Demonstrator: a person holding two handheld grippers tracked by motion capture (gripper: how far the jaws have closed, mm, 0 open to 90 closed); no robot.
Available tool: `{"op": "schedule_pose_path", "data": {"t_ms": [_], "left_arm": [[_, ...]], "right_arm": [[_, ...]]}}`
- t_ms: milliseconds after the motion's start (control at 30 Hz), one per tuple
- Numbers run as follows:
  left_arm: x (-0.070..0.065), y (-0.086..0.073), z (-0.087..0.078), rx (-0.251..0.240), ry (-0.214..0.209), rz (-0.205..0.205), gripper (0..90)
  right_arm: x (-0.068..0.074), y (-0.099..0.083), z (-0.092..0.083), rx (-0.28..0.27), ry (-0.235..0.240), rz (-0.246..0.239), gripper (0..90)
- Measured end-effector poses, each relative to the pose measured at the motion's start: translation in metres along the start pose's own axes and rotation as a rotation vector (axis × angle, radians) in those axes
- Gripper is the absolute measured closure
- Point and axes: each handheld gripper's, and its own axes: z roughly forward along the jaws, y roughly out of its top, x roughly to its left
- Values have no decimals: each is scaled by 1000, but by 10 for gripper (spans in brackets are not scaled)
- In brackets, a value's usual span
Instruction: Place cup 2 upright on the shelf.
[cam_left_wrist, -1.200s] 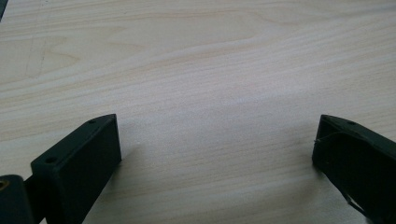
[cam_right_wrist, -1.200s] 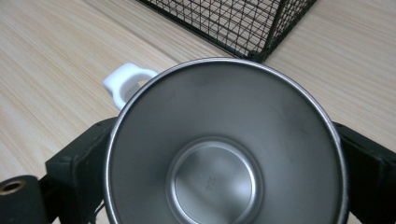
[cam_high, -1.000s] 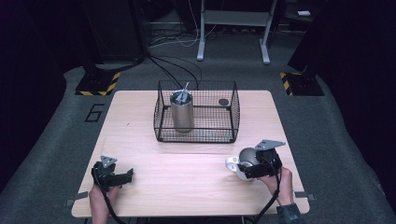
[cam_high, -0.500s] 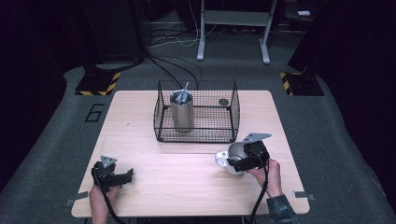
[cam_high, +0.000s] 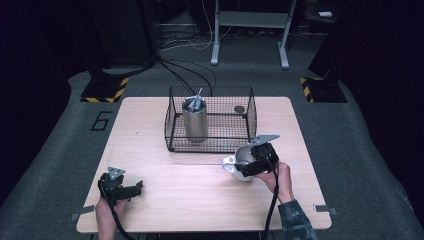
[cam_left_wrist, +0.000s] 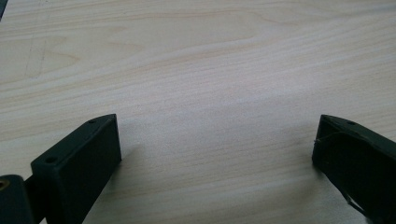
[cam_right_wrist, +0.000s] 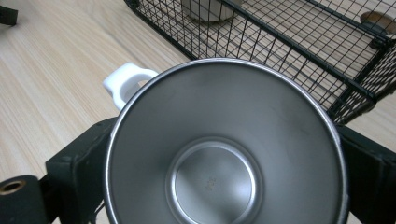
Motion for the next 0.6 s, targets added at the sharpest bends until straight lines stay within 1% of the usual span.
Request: {"op": "schedule_pose_path", "data": {"t_ms": [33,200,267,433,500,533,600], "left_arm": [[0,0,0,0,0,0,11],[0,0,0,0,0,-1,11],[0,0,0,0,-1,-1,12],[0,0,0,-1,0,-2,11],[0,0,0,0,-1,-1,12],[0,0,0,0,-1,-1,12],[0,0,0,0,-1,-1,11]], "right_arm": [[-1,2,-1,9,10,-2,57],[-2,12,-3,1,11,-16,57],[-2,16,-5,-2,12,-8,57],[-1,27,-10,-5,11,-35,57],[0,30,-12,-8,12,-36,57],[1,32,-13,-6,9,-29,57],[-1,35,-15,-13,16,-48,57]]}}
